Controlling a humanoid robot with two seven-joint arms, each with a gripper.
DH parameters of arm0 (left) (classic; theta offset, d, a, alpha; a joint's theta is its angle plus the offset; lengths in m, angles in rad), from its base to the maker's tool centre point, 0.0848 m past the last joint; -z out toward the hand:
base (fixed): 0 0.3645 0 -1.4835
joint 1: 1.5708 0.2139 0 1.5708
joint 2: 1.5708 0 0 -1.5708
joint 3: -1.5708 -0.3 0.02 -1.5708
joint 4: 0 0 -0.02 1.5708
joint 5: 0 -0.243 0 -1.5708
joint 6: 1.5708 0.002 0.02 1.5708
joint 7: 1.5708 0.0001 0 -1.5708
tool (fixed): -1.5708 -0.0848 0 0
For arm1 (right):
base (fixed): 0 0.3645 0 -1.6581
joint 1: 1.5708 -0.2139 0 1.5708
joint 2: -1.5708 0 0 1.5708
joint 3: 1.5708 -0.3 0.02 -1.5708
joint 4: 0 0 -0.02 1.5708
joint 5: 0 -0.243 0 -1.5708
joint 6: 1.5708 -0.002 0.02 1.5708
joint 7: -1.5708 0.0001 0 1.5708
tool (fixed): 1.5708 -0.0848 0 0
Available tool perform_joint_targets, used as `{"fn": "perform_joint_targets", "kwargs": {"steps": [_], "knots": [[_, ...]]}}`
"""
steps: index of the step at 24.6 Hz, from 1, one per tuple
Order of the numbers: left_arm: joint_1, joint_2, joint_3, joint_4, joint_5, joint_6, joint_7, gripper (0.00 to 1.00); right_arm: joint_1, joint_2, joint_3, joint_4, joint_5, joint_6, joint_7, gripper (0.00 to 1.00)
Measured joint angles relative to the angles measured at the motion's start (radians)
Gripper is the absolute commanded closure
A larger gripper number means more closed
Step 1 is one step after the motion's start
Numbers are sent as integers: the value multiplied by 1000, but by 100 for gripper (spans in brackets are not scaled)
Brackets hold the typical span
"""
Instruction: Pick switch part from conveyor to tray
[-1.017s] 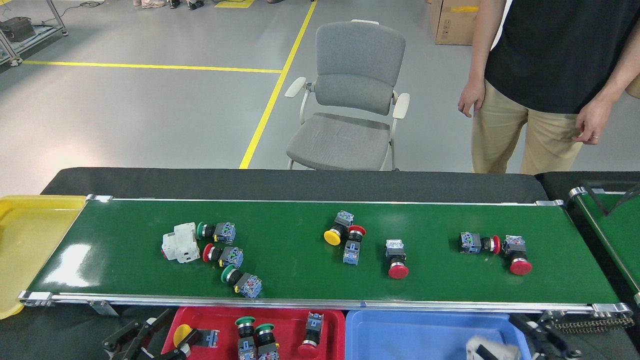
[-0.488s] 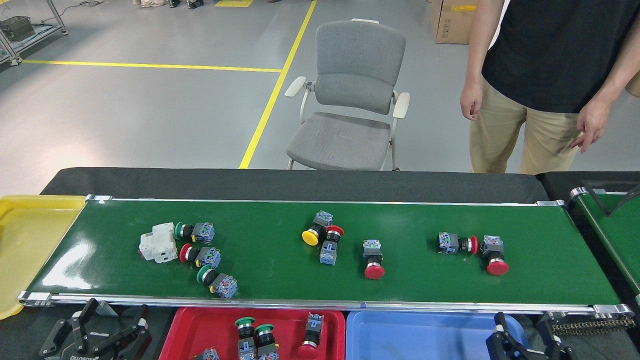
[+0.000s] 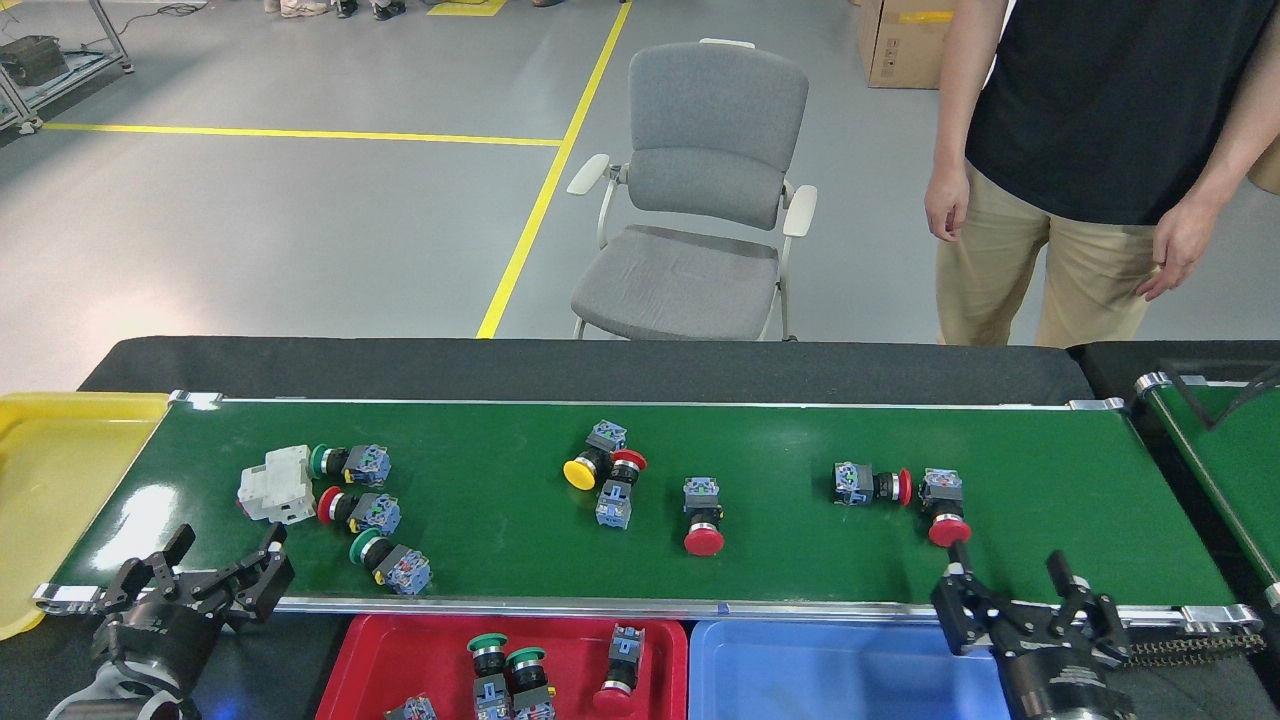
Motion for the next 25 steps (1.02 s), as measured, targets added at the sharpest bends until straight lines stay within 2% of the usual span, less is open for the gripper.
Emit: {"fn": "perform_joint_targets", "kwargs": {"steps": [4,9,12,13,14,17,19,20,23,25], "knots": [[-41,9,-23,67,-1,47,-2,0,-57,0,54,71,20,1,23,3],[-116,25,-75,159,-1,105,-4,0,-117,0,65,140,25,5,29,3],[-173,27,-106,211,-1,136,-3,0,-178,12,89,227,50,16,30,7],[-188,28,-112,229,-1,143,-1,0,-203,14,103,258,58,32,30,11],[-199,30,-114,246,-1,155,0,0,-232,14,127,290,62,56,30,21],[-246,38,-139,329,-1,212,21,1,-300,13,213,356,65,104,32,59],[-292,51,-196,408,-1,280,59,6,-315,13,242,374,65,116,32,80],[-319,57,-235,454,-1,316,81,12,-316,13,252,379,65,118,32,86],[-381,59,-321,575,-1,411,160,36,-316,13,275,384,65,121,33,90],[-390,59,-331,610,0,442,213,51,-317,13,289,384,65,121,33,95]]}}
